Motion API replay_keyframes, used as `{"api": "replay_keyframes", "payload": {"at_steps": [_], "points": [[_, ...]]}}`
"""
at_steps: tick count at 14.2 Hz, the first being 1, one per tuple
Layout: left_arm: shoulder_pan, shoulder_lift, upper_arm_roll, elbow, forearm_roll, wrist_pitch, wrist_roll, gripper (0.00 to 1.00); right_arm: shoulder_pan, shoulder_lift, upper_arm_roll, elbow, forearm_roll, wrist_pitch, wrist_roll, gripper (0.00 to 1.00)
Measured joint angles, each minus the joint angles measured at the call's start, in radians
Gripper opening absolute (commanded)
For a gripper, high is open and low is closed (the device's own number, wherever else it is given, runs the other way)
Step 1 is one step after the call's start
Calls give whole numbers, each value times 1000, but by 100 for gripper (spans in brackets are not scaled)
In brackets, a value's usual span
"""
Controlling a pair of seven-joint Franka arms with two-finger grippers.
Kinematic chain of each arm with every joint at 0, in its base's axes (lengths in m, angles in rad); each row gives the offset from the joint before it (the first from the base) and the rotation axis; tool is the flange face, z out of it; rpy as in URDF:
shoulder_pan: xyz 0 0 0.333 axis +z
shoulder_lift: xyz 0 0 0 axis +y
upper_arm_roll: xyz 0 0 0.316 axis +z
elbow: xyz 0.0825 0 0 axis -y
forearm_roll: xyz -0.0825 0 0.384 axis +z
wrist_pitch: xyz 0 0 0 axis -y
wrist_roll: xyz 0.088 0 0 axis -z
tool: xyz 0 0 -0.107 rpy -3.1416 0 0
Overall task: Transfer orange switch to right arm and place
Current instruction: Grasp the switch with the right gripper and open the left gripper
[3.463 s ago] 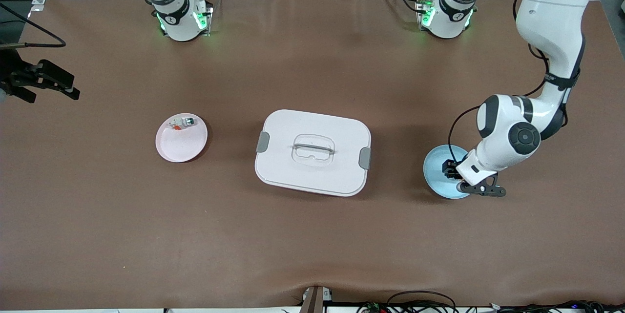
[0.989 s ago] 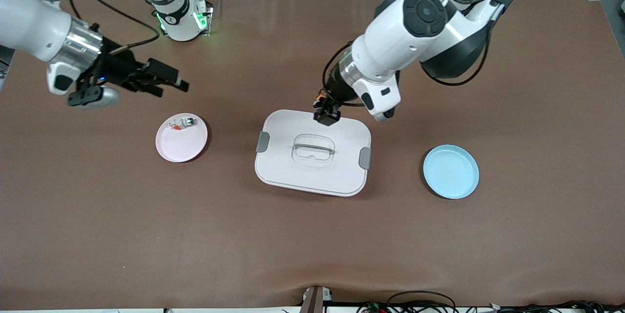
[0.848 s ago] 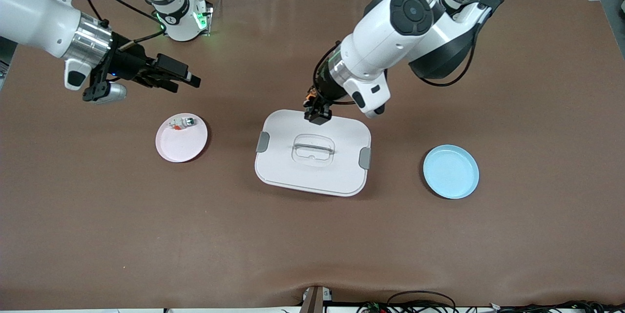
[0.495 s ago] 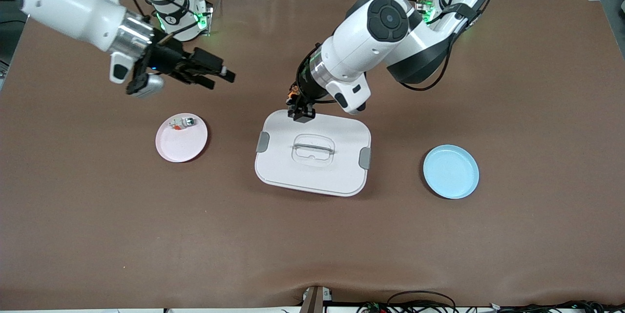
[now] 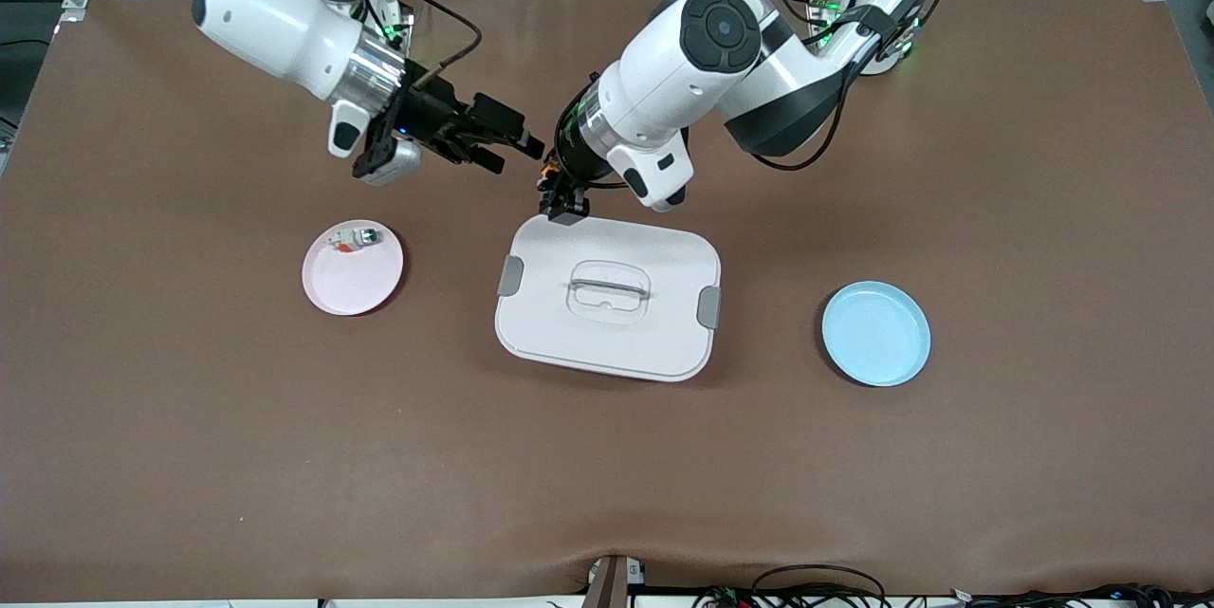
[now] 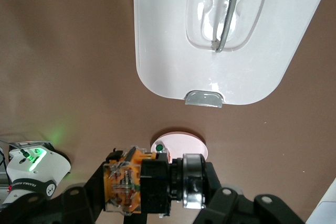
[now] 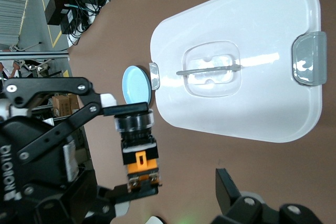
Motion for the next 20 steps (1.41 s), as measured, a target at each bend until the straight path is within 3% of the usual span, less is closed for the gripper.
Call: {"api": "replay_keyframes", "payload": {"at_steps": [9, 11, 13, 14, 19, 20], "points": [[-1, 8, 1, 0, 0, 0, 0, 0, 21, 55, -2, 21, 83, 36, -35, 98], [-1, 9, 1, 0, 0, 0, 0, 0, 44, 64, -2, 23, 87, 61, -35, 73], [-1, 10, 1, 0, 0, 0, 0, 0, 65, 74, -2, 24, 89, 89, -35, 20], [0, 10, 2, 0, 0, -2, 0, 0, 72, 78, -2, 25, 90, 98, -35, 0], [1, 12, 4, 1, -1, -3, 2, 0, 75, 82, -4, 35, 96, 102, -50, 0], [1, 13, 4, 1, -1, -3, 2, 8, 75, 82, -4, 35, 96, 102, -51, 0]]}}
